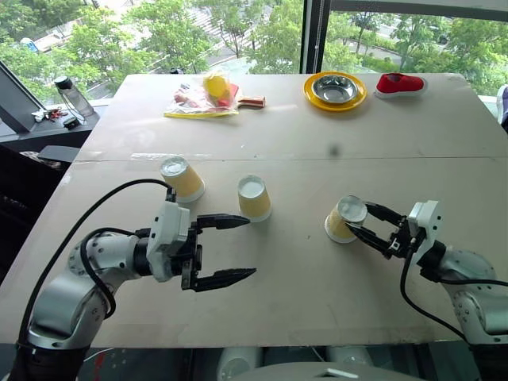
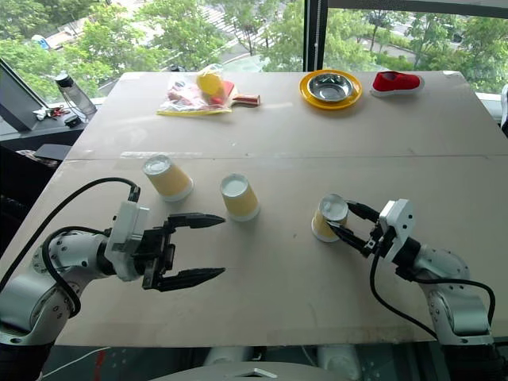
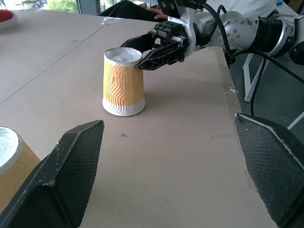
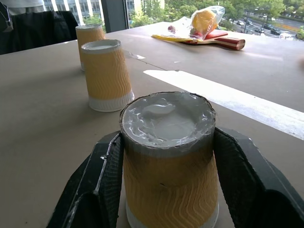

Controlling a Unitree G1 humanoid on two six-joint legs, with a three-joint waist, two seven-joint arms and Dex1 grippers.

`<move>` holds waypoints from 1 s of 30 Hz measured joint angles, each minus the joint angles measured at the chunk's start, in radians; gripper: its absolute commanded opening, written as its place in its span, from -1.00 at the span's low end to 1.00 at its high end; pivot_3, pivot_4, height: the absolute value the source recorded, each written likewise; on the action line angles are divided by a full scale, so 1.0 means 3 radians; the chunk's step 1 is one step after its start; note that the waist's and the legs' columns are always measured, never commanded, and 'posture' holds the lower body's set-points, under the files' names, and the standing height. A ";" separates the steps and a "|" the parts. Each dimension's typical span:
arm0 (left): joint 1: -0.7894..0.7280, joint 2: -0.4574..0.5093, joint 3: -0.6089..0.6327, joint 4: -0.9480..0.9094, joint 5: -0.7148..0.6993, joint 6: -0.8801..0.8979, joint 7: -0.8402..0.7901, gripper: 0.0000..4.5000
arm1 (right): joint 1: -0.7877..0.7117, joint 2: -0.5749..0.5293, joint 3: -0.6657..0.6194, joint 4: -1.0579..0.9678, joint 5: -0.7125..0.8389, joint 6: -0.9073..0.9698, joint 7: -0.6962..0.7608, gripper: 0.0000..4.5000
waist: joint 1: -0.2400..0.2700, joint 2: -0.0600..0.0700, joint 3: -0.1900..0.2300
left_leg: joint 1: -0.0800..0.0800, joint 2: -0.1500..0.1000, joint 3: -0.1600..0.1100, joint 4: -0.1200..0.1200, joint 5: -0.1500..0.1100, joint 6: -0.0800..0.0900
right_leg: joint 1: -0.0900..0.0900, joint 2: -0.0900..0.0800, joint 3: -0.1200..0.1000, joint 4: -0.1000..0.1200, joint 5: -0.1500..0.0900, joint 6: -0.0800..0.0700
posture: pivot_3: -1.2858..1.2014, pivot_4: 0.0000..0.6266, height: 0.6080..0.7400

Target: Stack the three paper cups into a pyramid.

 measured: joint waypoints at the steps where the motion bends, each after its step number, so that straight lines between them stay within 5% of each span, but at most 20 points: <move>1: -0.0007 -0.0028 0.0014 -0.0004 -0.0002 0.0003 0.0039 1.00 | -0.0125 0.0044 -0.0009 0.0057 0.0006 0.0006 -0.0052 -0.08 | -0.0012 -0.0001 0.0004 | 0.0001 0.0001 0.0003 0.0003 0.0000 0.0000 | -0.0001 0.0001 0.0004 0.0004 0.0000 0.0000 | 0.03 -0.52 1.00; 16: -0.0491 -0.0108 -0.0048 -0.0193 -0.0127 0.0580 0.0790 1.00 | -0.1254 0.0252 0.0022 0.1232 -0.0382 0.0067 -0.0486 -0.08 | -0.0012 -0.0011 0.0022 | 0.0006 0.0003 0.0007 0.0004 0.0000 -0.0001 | -0.0003 0.0005 0.0008 0.0012 -0.0002 0.0003 | 0.03 -0.52 1.00; 21: -0.0607 -0.0156 -0.0049 -0.0193 -0.0136 0.0699 0.0958 1.00 | -0.1270 0.0267 0.0001 0.1269 -0.0427 0.0044 -0.0565 0.93 | -0.0010 -0.0010 0.0022 | 0.0005 0.0002 0.0007 0.0005 0.0000 -0.0001 | -0.0003 0.0005 0.0008 0.0013 -0.0002 0.0003 | 0.03 -0.52 1.00; 30: -0.0560 -0.0372 -0.0006 -0.0272 0.0042 0.0752 0.1538 1.00 | -0.0878 0.0194 -0.0263 0.0747 -0.0082 0.0163 -0.0452 0.97 | -0.0004 -0.0009 0.0023 | -0.0011 0.0004 0.0006 0.0007 0.0000 -0.0001 | -0.0015 0.0004 0.0008 0.0012 -0.0001 0.0004 | 0.03 -0.52 1.00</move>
